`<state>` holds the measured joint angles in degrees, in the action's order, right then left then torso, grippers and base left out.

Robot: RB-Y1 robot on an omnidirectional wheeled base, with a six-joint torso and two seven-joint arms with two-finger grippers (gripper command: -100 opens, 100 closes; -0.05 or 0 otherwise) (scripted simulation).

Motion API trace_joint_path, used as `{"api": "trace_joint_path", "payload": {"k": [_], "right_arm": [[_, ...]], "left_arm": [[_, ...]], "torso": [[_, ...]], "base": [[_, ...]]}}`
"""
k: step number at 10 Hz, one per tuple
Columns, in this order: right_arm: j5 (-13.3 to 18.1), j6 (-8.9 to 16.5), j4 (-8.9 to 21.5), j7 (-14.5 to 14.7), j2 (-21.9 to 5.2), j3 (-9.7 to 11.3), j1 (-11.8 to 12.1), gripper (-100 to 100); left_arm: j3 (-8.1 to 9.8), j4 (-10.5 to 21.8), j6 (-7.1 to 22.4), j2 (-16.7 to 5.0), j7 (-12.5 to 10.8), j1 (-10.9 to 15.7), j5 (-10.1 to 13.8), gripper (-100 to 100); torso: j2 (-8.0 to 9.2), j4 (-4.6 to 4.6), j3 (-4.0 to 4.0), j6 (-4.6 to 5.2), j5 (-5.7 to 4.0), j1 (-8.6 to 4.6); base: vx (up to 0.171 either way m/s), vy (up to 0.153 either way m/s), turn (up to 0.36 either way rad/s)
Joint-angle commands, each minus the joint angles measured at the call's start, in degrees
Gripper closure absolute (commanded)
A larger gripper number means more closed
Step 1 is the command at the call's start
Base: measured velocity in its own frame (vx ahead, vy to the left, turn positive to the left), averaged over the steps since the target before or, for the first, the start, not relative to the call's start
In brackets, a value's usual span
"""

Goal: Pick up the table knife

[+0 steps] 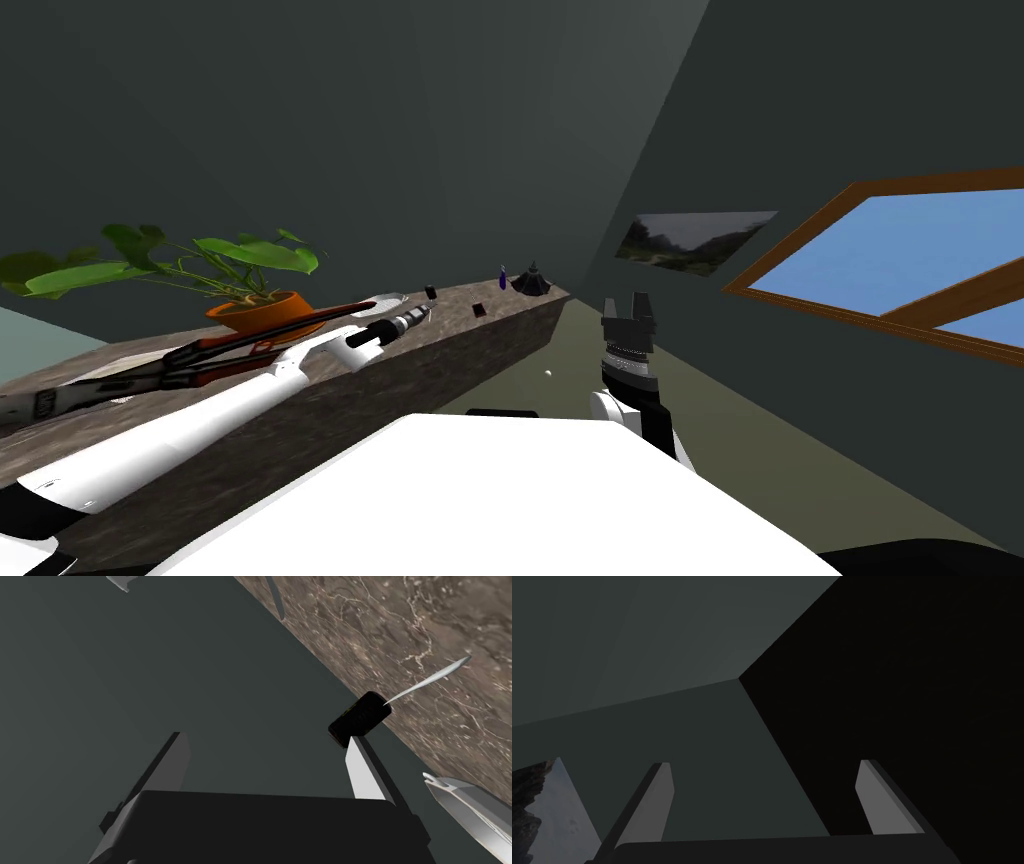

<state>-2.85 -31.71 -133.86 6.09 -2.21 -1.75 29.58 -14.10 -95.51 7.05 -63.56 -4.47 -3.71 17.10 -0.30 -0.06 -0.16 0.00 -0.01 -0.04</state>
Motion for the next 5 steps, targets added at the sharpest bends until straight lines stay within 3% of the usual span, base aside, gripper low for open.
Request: {"api": "trace_joint_path", "payload": {"k": [1,2,4,5], "right_arm": [[0.00,0.00,0.00,0.00,0.00,0.00,0.00,0],[0.00,0.00,0.00,0.00,0.00,0.00,0.00,0],[0.00,0.00,0.00,0.00,0.00,0.00,0.00,0],[0.00,0.00,0.00,0.00,0.00,0.00,0.00,0]], "left_arm": [[-1.19,2.58,2.86,-2.85,0.90,-1.80,0.12,-100],[-1.19,2.58,3.12,-2.85,0.90,-1.80,0.12,-100],[-3.45,6.14,6.35,-6.47,1.89,-3.23,0.65,-100],[-3.45,6.14,6.84,-6.61,1.89,-3.23,0.65,-100]], "torso": [[0.00,0.00,0.00,0.00,0.00,0.00],[-0.10,-0.03,-0.07,0.01,0.01,-0.01],[-0.02,-0.01,-0.02,-0.03,0.02,0.05],[-0.17,-0.04,-0.10,0.02,0.01,0.06]], "base": [[0.111,-0.019,-0.338],[0.090,-0.007,-0.079],[0.107,0.002,-0.228],[0.111,0.002,-0.101]]}}
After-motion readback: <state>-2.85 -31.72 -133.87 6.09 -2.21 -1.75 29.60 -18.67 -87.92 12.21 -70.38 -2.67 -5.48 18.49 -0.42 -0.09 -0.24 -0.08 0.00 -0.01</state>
